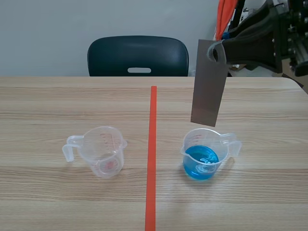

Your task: Do the redox reaction experiment. move the plate over the blue solution

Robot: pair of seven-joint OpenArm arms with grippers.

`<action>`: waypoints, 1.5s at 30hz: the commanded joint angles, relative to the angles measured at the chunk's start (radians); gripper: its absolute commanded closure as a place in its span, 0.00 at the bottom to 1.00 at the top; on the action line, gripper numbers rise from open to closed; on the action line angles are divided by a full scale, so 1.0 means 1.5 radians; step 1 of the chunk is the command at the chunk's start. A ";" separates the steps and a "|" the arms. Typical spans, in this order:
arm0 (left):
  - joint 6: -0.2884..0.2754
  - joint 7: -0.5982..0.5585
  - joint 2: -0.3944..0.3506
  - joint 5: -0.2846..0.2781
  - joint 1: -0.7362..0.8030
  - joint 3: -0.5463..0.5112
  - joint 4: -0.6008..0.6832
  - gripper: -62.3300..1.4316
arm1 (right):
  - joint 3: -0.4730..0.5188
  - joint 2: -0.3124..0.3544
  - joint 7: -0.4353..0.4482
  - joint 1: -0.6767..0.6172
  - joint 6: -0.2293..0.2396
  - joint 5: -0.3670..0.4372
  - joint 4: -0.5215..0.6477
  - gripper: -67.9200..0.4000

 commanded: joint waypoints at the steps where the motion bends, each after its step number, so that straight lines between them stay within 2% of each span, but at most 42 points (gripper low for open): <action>1: -0.008 0.006 -0.015 -0.024 -0.006 -0.003 0.025 0.87 | 0.006 0.021 0.025 0.000 0.005 -0.008 0.013 0.99; 6: -0.009 0.076 -0.075 -0.051 -0.010 -0.003 0.097 0.90 | 0.006 0.056 0.086 -0.030 0.005 -0.049 0.028 0.99; 11: -0.011 0.196 -0.115 -0.064 -0.046 -0.003 0.165 0.90 | 0.006 0.073 0.114 -0.040 0.005 -0.064 0.028 0.99; 17: -0.117 0.316 -0.126 -0.081 -0.136 0.005 0.196 0.90 | 0.006 0.085 0.136 -0.042 0.005 -0.069 0.027 0.99; 20: -0.129 0.356 -0.126 -0.081 -0.200 0.043 0.206 0.91 | 0.006 0.092 0.156 -0.046 0.005 -0.088 0.024 0.99; 24: -0.129 0.411 -0.124 -0.081 -0.306 0.134 0.211 0.91 | 0.006 0.102 0.214 -0.062 0.005 -0.123 0.024 0.99; 28: -0.129 0.472 -0.105 -0.081 -0.414 0.228 0.211 0.91 | 0.006 0.104 0.233 -0.062 0.005 -0.139 0.023 0.99; 34: -0.130 0.558 -0.040 -0.081 -0.539 0.340 0.210 0.91 | 0.006 0.105 0.236 -0.062 0.005 -0.138 0.007 0.99; 39: -0.129 0.634 0.014 -0.080 -0.613 0.402 0.209 0.91 | 0.006 0.104 0.254 -0.062 0.005 -0.138 -0.019 0.99; 45: -0.129 0.667 0.065 -0.080 -0.680 0.463 0.183 0.91 | 0.006 0.104 0.255 -0.067 0.005 -0.120 -0.024 0.99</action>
